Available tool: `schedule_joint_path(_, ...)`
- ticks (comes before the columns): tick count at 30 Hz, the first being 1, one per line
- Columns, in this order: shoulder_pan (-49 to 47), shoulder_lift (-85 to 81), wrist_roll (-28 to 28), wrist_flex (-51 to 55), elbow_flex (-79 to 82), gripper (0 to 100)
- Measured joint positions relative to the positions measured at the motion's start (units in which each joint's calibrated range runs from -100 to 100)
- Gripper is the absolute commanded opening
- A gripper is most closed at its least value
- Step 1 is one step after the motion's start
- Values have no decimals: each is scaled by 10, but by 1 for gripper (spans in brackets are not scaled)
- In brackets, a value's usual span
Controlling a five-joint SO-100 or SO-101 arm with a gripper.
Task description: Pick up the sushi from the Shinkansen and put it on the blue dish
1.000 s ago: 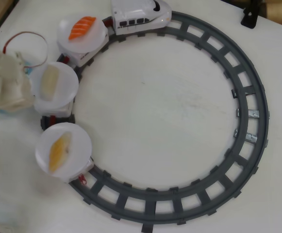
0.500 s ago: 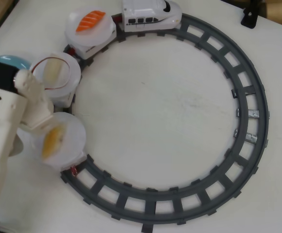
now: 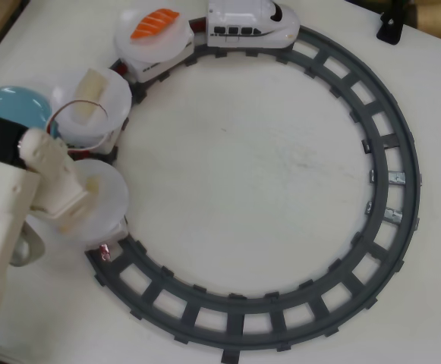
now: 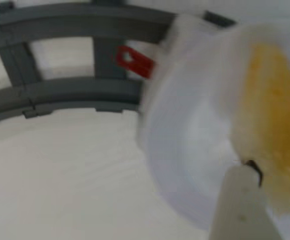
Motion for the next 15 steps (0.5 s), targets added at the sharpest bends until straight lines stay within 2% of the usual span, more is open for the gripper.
schedule_joint_path(8, -7, -1, 26, -6, 8, 22)
schedule_joint_path(15, -22, -1, 37, -98, 62, 22)
